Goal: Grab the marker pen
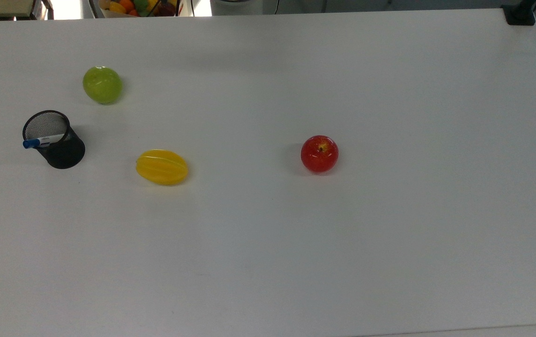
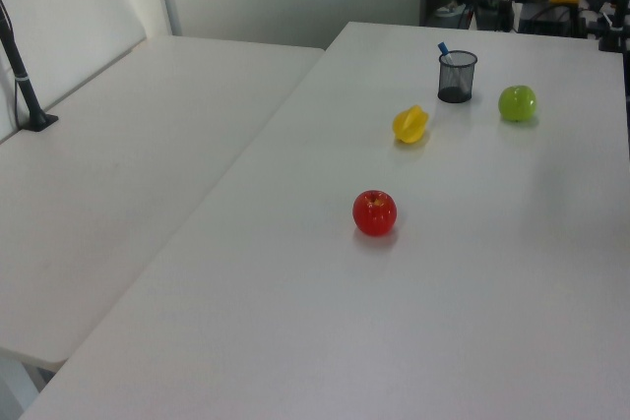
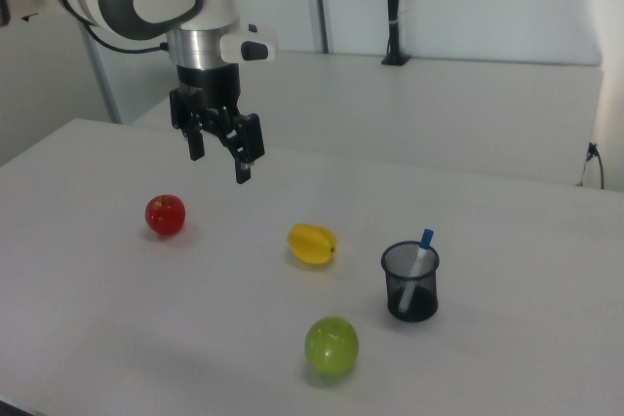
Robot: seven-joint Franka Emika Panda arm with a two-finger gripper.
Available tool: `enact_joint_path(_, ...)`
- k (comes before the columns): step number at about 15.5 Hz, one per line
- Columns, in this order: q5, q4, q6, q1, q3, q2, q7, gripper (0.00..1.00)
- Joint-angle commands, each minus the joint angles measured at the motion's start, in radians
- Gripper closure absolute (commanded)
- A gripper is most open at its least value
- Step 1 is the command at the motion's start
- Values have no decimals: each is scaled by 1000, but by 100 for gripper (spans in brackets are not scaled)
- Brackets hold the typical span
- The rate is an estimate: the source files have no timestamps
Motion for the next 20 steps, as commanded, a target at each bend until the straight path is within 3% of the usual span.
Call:
enact_joint_path(1, -32, 0, -48, 6, -1, -20, -15, 0)
enact_joint_path(20, -27, 16, -46, -17, -19, -20, -9, 0)
